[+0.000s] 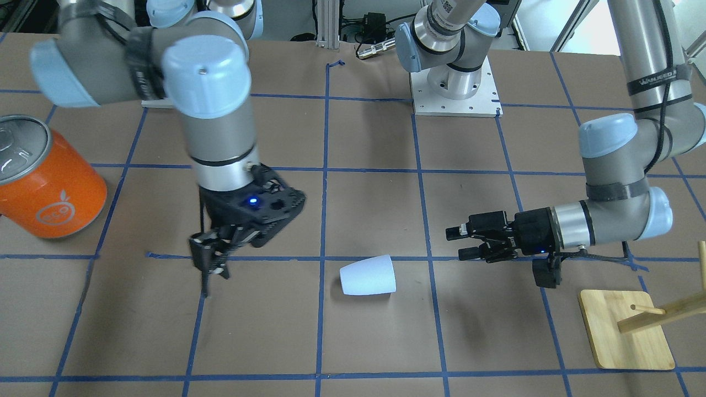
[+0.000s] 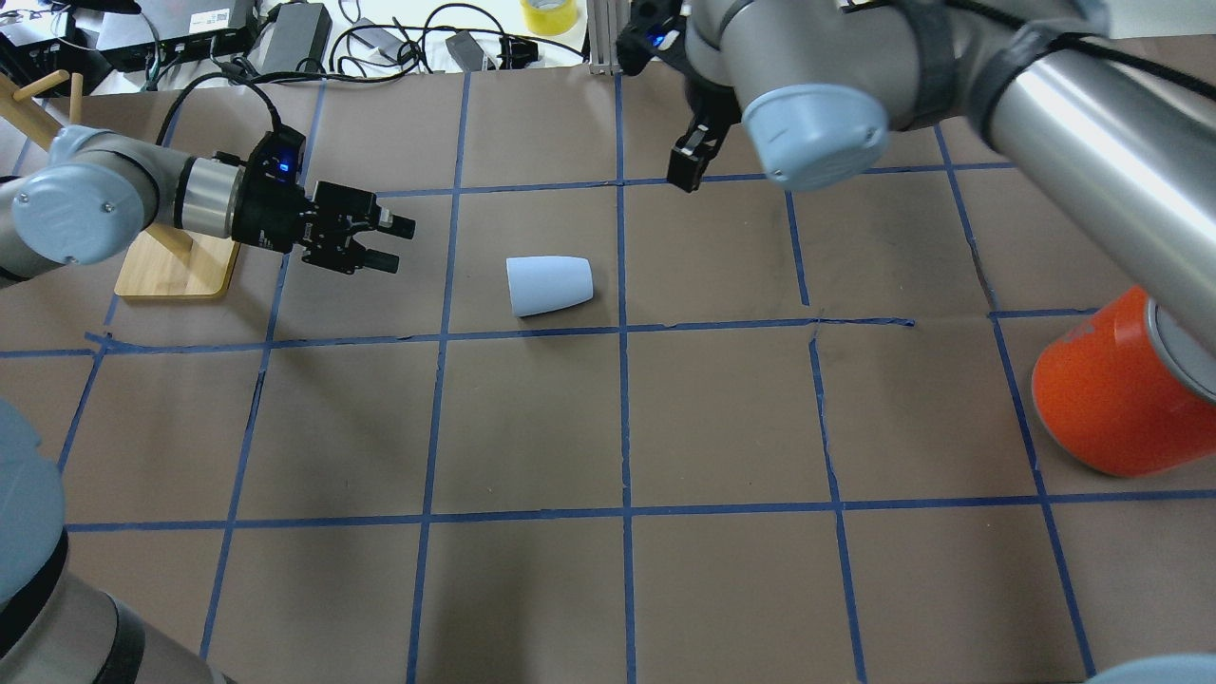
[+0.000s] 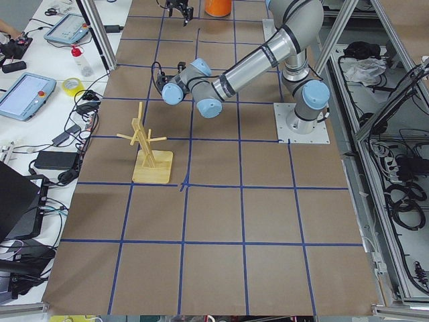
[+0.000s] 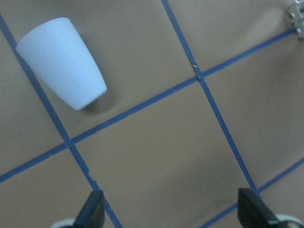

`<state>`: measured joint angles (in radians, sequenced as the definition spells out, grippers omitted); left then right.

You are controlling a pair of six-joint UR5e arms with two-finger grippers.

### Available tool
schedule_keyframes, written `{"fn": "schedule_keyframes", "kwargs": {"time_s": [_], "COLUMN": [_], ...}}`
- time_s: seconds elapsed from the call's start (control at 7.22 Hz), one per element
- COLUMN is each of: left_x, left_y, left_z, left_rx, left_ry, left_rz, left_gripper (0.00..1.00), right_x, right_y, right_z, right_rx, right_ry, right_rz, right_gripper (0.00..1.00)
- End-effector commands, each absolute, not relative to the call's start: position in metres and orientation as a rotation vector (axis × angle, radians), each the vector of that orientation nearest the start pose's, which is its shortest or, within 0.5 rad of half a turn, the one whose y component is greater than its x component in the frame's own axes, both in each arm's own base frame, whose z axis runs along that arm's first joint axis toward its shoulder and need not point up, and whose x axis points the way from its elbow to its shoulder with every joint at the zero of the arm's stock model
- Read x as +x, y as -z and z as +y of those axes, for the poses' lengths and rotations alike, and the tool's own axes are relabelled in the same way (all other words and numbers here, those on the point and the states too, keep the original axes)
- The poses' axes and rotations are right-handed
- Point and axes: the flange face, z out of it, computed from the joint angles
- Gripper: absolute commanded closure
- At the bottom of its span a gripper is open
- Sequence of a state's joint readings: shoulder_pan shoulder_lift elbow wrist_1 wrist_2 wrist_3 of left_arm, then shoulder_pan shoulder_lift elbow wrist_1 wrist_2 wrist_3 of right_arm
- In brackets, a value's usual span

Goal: Flip cup
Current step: 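Reach the left gripper to the cup's closed end while the right arm withdraws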

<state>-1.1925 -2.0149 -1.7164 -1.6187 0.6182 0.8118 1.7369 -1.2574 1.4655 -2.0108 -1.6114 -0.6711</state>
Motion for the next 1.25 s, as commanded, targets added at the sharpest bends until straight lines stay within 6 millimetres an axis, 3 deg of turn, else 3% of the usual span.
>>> {"fn": "schedule_keyframes", "kwargs": {"time_s": [0.0,0.14,0.28,0.55,0.83,1.11], "left_x": [-0.018,-0.047,-0.063,-0.067,-0.075,-0.090], "left_y": [-0.175,-0.167,-0.158,-0.131,-0.114,-0.105], "left_z": [-0.599,-0.607,-0.612,-0.609,-0.607,-0.602], "left_rx": [-0.090,-0.070,-0.069,-0.056,-0.039,-0.021], "left_ry": [-0.133,-0.159,-0.178,-0.148,-0.112,-0.058], "left_rz": [-1.895,-1.819,-1.782,-1.770,-1.761,-1.754], "left_gripper": [0.00,0.00,0.00,0.00,0.00,0.00], "right_x": [0.153,0.146,0.142,0.134,0.132,0.125], "right_y": [-0.447,-0.456,-0.464,-0.488,-0.461,-0.458], "right_z": [-0.596,-0.582,-0.565,-0.537,-0.532,-0.534], "right_rx": [-0.500,-0.133,0.061,0.115,0.149,0.192], "right_ry": [0.274,0.208,0.105,0.044,-0.108,-0.103], "right_rz": [3.115,3.139,3.141,3.169,3.152,3.154], "right_gripper": [0.00,0.00,0.00,0.00,0.00,0.00]}}
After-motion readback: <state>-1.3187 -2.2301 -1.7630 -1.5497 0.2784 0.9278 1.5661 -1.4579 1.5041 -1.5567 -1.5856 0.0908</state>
